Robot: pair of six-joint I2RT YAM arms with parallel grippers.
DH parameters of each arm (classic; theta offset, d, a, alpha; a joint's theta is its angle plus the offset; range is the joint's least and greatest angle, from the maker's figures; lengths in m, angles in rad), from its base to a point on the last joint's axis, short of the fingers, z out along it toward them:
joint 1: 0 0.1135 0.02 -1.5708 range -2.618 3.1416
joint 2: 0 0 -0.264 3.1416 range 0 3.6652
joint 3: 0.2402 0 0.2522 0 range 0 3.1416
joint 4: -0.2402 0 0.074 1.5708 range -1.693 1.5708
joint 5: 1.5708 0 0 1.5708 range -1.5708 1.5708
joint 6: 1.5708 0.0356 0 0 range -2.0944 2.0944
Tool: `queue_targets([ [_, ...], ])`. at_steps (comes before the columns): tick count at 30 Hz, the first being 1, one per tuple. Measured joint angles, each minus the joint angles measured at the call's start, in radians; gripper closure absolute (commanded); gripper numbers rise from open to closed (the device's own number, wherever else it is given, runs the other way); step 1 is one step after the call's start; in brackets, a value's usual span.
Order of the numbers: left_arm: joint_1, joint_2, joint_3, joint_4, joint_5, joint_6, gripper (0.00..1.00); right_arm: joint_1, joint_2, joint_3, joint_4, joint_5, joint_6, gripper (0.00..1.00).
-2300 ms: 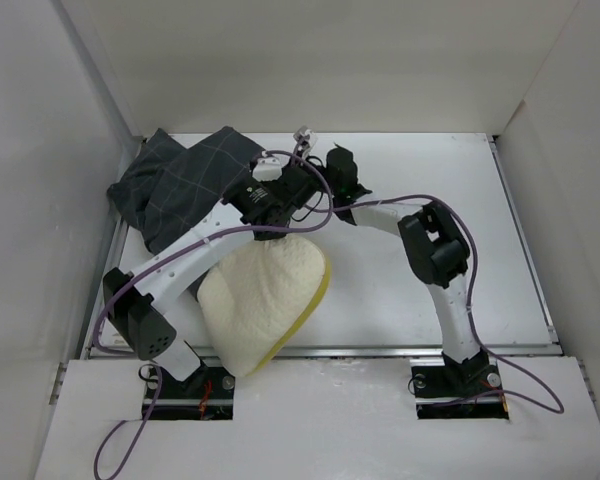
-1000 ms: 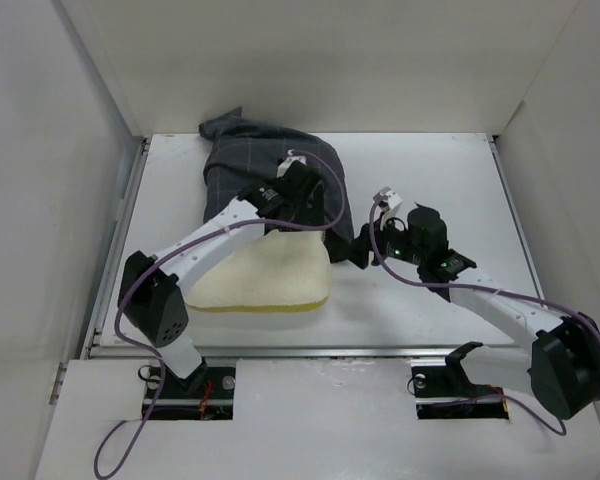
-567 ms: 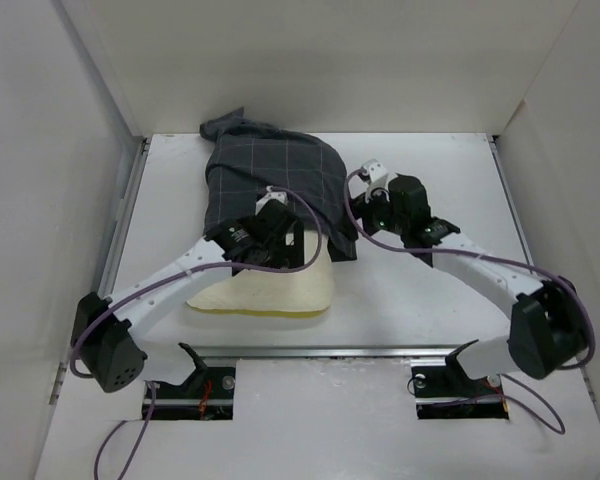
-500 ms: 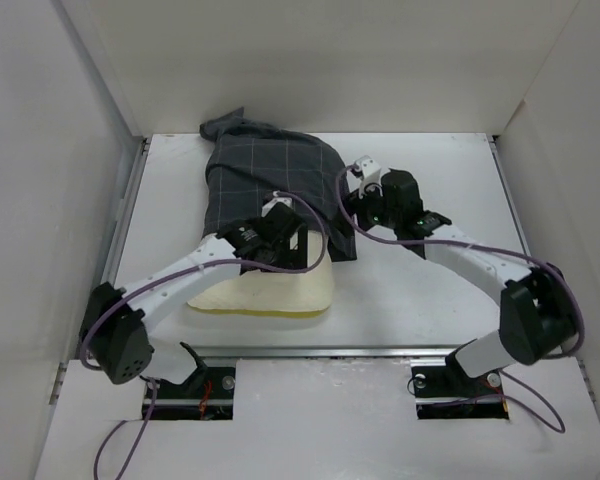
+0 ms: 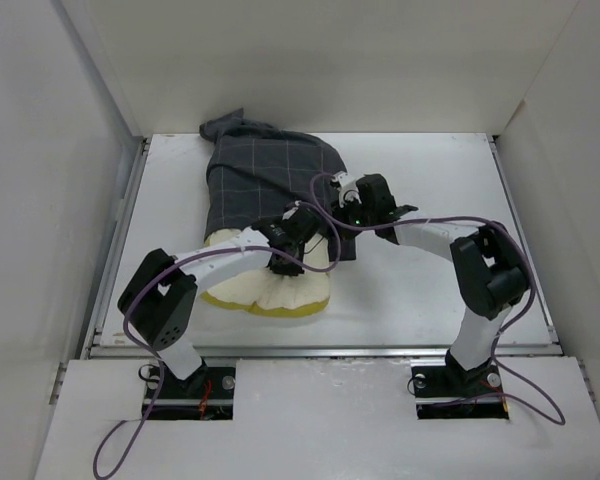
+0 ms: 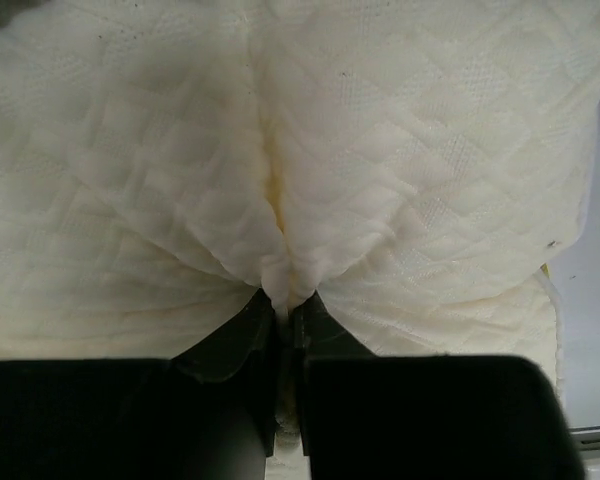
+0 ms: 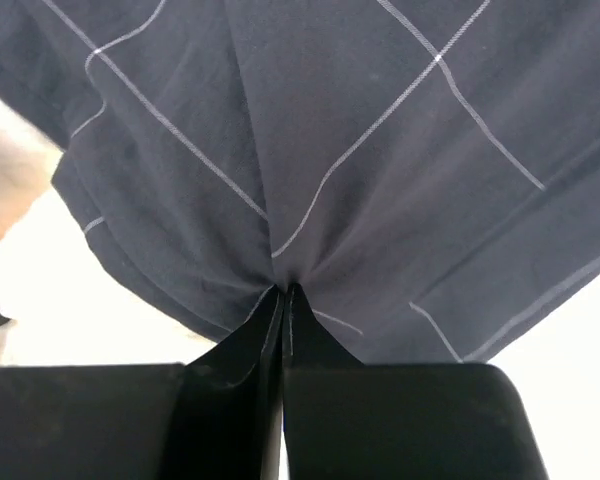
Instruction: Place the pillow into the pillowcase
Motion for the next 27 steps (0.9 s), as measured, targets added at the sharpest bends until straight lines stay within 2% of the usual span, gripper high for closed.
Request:
queue_targets([
  [5, 0.008, -0.002, 0.038, -0.026, -0.006, 0.0, 1.0, 0.018, -0.062, 0.002, -0.036, 0.008, 0.007, 1.0],
  [8, 0.014, -0.002, 0.097, -0.028, -0.006, 0.006, 1.0, 0.061, -0.192, -0.003, -0.081, 0.032, 0.011, 1.0],
  [11, 0.014, -0.002, 0.172, -0.019, -0.009, 0.014, 1.0, 0.103, -0.394, -0.01, -0.116, 0.066, 0.014, 1.0],
  [14, 0.008, -0.014, 0.237, -0.012, -0.029, 0.007, 1.0, 0.102, -0.496, -0.003, -0.16, 0.063, 0.014, 1.0],
  [21, 0.017, -0.013, 0.333, 0.022, -0.224, -0.119, 1.0, 0.103, -0.539, -0.008, -0.273, 0.006, 0.019, 1.0],
  [27, 0.058, 0.077, 0.357, 0.024, -0.332, -0.232, 1.0, 0.103, -0.602, -0.037, -0.348, 0.013, 0.044, 1.0],
])
